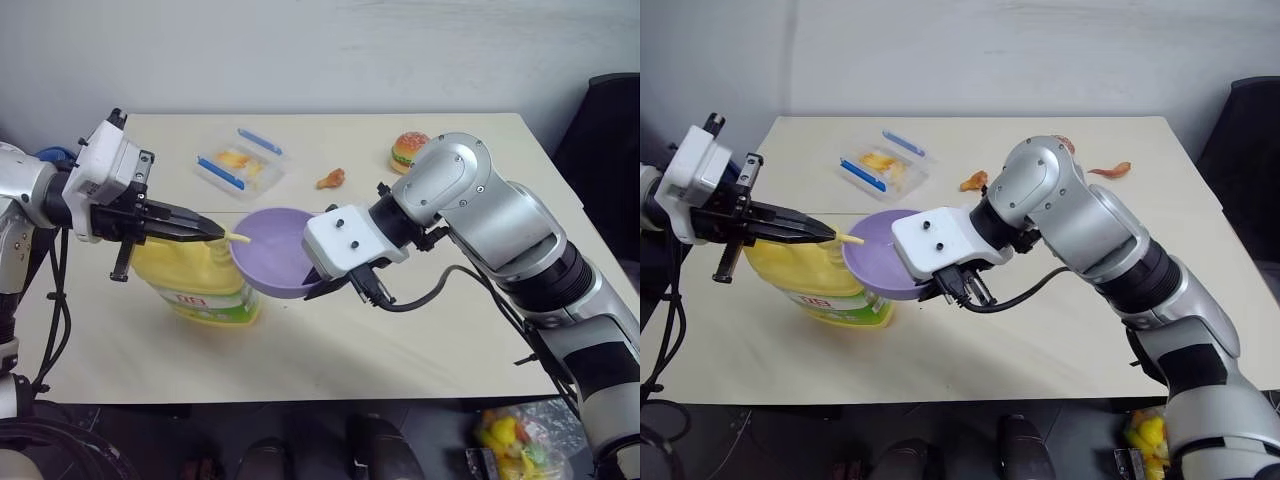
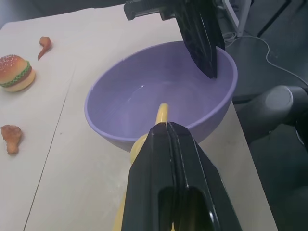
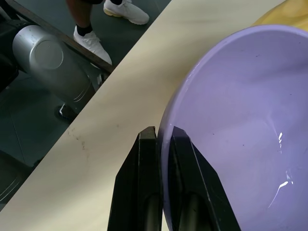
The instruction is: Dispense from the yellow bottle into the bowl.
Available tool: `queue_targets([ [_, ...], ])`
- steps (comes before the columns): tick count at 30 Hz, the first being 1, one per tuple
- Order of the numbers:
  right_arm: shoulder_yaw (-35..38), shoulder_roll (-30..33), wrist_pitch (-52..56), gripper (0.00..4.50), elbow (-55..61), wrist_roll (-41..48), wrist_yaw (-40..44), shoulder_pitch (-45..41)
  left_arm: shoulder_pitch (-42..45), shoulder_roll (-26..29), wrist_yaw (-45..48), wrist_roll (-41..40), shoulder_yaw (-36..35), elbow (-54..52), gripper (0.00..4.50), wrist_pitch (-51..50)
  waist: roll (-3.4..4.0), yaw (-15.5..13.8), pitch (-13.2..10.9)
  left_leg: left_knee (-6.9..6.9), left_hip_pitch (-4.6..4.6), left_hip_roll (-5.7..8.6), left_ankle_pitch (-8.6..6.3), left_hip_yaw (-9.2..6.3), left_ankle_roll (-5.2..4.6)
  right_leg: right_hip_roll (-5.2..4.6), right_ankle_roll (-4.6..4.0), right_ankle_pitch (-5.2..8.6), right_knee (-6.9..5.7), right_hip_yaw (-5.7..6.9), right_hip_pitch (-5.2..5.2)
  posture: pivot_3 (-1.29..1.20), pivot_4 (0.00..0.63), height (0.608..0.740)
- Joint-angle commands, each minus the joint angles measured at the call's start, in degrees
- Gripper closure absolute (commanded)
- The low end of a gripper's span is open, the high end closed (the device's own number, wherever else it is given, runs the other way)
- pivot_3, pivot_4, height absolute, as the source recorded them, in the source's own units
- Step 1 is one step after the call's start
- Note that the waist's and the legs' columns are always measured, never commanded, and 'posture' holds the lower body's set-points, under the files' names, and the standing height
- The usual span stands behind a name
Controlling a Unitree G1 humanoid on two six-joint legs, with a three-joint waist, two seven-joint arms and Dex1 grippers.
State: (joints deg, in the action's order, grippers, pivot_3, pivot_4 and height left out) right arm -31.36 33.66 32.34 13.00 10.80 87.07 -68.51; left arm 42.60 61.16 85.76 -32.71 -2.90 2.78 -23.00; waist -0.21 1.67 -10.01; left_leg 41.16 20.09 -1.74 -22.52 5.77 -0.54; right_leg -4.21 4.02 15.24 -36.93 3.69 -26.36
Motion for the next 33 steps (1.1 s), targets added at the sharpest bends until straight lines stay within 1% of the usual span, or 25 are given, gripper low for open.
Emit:
queue_targets([
  [1, 1.83, 0.04, -1.24, 4.50, 0.93, 1.26, 1.33, -1.38, -1.04, -0.95, -0.75, 1.51, 2.51, 0.55, 4.48, -4.06, 0.00, -0.01, 0.00, 0.00, 0.00, 0.00, 0.00, 0.00, 0.00, 0.00, 0.00, 0.00, 0.00, 0.00, 0.00, 0.00, 0.150, 0.740],
  [4, 1.71, 0.08, -1.31, 4.50, 0.99, 1.29, 1.51, -1.32, -0.51, -0.88, -1.13, 2.26, 2.26, 0.39, 4.48, -5.04, 0.00, -0.03, 0.00, 0.02, 0.03, 0.00, 0.00, -0.02, -0.01, -0.01, 0.00, 0.00, 0.00, 0.01, -0.01, 0.00, 0.150, 0.740],
  [16, 0.76, 0.69, -4.05, 4.50, 0.97, 0.29, 1.93, -0.15, -5.15, -0.35, -0.32, 5.26, 4.34, -1.29, 4.48, -2.48, 0.01, -0.02, 0.01, 0.00, 0.00, 0.01, 0.00, -0.03, -0.01, -0.10, 0.00, 0.00, 0.01, 0.01, 0.01, 0.00, 0.150, 0.740],
  [25, 0.42, 0.52, -4.18, 4.50, 1.04, 0.25, 2.04, -0.19, -7.66, -0.76, -1.51, 8.13, 6.21, 1.06, 4.48, 0.00, 0.36, -0.03, 0.32, -0.01, -0.04, 0.02, 0.00, -0.02, -0.02, -0.12, 0.00, 0.00, 0.01, 0.01, 0.04, 0.00, 0.150, 0.740],
  [28, 0.24, 0.48, -4.33, 4.50, 0.86, 0.18, 1.94, -0.26, -8.57, -0.79, -1.84, 8.35, 6.53, 1.33, 4.48, 0.29, 0.38, -0.01, 0.33, -0.10, -0.28, 0.01, 0.00, -0.01, -0.03, -0.13, -0.02, 0.01, 0.06, 0.00, 0.28, 0.00, 0.150, 0.740],
  [30, 0.05, 0.59, -4.73, 4.50, 0.73, 0.04, 1.83, -0.14, -8.97, -0.86, -1.93, 8.49, 6.67, 1.53, 4.48, 0.46, 0.41, 0.02, 0.43, -0.32, -0.91, -0.01, -0.03, 0.00, -0.07, -0.13, -0.07, 0.04, 0.32, 0.02, 0.85, 0.00, 0.150, 0.740],
  [33, -0.02, 0.74, -4.97, 4.50, 0.85, 0.03, 1.59, 0.22, -8.91, -1.06, -2.24, 8.05, 6.37, 1.51, 4.48, 0.38, 0.54, 0.01, 0.53, -0.37, -1.01, -0.02, -0.03, -0.01, -0.07, -0.19, -0.07, 0.05, 0.44, 0.01, 0.93, 0.00, 0.150, 0.740],
])
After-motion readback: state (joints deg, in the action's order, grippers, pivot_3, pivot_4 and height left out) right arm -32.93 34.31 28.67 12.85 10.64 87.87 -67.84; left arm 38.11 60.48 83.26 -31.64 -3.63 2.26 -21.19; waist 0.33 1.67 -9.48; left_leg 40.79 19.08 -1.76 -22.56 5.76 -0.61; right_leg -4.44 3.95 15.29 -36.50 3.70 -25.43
